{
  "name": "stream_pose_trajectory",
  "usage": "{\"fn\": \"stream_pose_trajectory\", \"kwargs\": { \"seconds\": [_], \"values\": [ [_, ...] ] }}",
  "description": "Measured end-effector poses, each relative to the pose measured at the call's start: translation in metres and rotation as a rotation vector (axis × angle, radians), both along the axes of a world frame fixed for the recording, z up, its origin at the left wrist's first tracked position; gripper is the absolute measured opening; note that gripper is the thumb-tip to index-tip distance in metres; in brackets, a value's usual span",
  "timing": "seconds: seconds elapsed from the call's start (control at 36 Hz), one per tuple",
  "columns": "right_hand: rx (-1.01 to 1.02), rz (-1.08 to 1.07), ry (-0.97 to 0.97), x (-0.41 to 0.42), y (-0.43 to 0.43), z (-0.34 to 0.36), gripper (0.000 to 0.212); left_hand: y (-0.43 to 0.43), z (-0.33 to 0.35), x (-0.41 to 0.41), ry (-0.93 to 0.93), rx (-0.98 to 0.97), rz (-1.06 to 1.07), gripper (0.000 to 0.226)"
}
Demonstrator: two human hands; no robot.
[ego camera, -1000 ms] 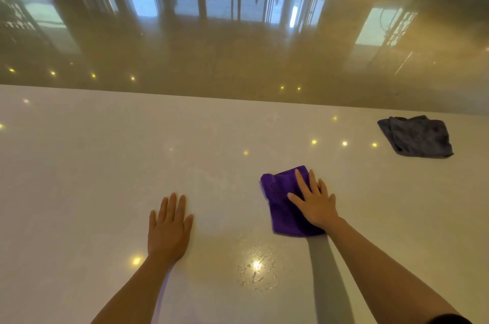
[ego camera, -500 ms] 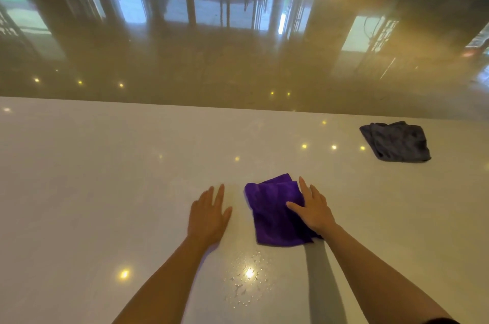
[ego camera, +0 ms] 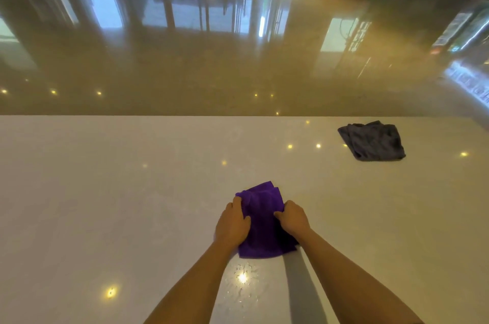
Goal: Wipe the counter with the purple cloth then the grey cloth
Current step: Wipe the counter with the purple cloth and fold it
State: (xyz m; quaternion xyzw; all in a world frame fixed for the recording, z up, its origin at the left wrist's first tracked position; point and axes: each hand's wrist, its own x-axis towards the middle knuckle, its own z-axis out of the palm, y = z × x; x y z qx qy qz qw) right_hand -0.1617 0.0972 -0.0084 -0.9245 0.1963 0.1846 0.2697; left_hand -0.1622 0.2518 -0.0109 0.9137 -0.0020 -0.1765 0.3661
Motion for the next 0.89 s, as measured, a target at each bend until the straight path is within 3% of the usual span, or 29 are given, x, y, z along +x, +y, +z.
{"fn": "stream_pose_trajectory", "kwargs": {
  "seconds": [0.19,0.28,0.42,0.5,0.69,0.81,0.89],
  "values": [
    [0.084,-0.001,-0.087,-0.009,-0.002,0.005,0.026,0.000,0.003,-0.005,0.037,-0.122,-0.062,0.050],
    [0.126,-0.008,-0.130,-0.016,-0.005,0.012,0.025,-0.001,0.007,-0.004,-0.015,-0.129,-0.081,0.052],
    [0.182,-0.072,-0.273,-0.027,-0.016,0.030,0.013,-0.005,0.028,-0.002,-0.140,-0.327,-0.051,0.055],
    [0.195,-0.096,-0.325,-0.028,-0.024,0.043,0.019,-0.011,0.041,0.003,-0.233,-0.289,-0.103,0.061],
    [0.183,-0.126,-0.428,-0.019,-0.050,0.069,0.023,-0.038,0.063,0.020,-0.285,-0.165,-0.223,0.041],
    [0.177,-0.132,-0.461,-0.010,-0.078,0.078,0.021,-0.066,0.074,0.030,-0.277,-0.120,-0.268,0.046],
    [0.200,-0.116,-0.491,0.001,-0.103,0.082,0.032,-0.089,0.080,0.039,-0.222,-0.093,-0.296,0.059]
  ]
}}
